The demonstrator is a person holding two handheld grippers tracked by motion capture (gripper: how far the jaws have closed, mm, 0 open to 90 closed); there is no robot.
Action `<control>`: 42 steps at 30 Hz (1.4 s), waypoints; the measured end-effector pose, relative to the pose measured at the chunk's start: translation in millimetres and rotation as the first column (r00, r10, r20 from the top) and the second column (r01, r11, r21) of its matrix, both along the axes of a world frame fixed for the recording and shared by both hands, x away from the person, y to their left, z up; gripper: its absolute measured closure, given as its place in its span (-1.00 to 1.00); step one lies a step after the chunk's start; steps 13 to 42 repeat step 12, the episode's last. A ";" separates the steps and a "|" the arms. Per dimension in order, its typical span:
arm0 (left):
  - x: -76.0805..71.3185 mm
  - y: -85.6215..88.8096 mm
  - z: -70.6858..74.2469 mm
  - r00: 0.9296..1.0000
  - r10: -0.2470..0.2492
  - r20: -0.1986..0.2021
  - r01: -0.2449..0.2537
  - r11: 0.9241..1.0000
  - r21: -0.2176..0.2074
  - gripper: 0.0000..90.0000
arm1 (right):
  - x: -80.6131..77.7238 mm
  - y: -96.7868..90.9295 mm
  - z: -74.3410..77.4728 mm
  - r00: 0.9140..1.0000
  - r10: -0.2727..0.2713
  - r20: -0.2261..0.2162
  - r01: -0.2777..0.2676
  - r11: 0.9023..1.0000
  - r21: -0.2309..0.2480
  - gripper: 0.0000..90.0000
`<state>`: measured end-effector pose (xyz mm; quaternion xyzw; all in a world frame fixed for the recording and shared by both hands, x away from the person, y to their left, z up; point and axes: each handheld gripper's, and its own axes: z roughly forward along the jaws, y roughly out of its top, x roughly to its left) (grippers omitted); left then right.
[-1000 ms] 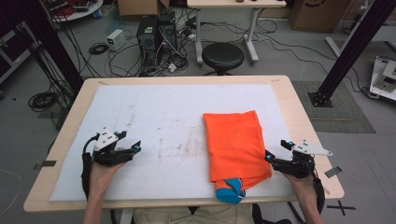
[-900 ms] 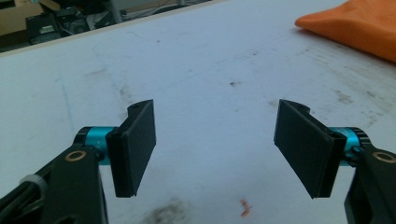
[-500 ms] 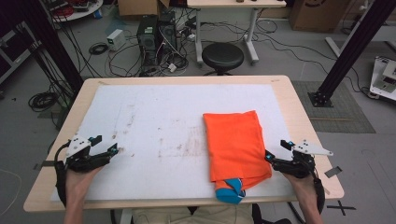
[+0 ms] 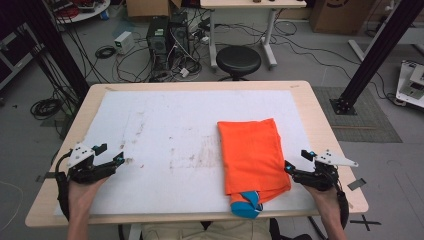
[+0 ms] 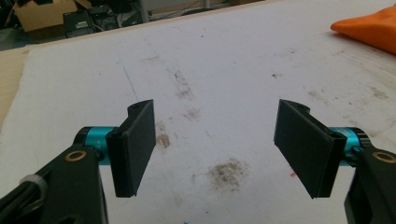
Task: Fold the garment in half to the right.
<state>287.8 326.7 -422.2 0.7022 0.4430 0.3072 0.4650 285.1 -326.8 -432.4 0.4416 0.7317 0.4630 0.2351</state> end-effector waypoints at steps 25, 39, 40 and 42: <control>-0.8 0.2 -1.7 1.000 -0.019 -0.001 0.019 1.000 -0.005 -0.34 | -1.2 0.7 1.2 1.000 0.003 0.007 -0.003 1.000 0.001 -0.54; -0.8 0.2 -1.7 1.000 -0.019 -0.001 0.019 1.000 -0.005 -0.34 | -1.2 0.7 1.2 1.000 0.003 0.007 -0.003 1.000 0.001 -0.54; -0.8 0.2 -1.7 1.000 -0.019 -0.001 0.019 1.000 -0.005 -0.34 | -1.2 0.7 1.2 1.000 0.003 0.007 -0.003 1.000 0.001 -0.54; -0.8 0.2 -1.7 1.000 -0.019 -0.001 0.019 1.000 -0.005 -0.34 | -1.2 0.7 1.2 1.000 0.003 0.007 -0.003 1.000 0.001 -0.54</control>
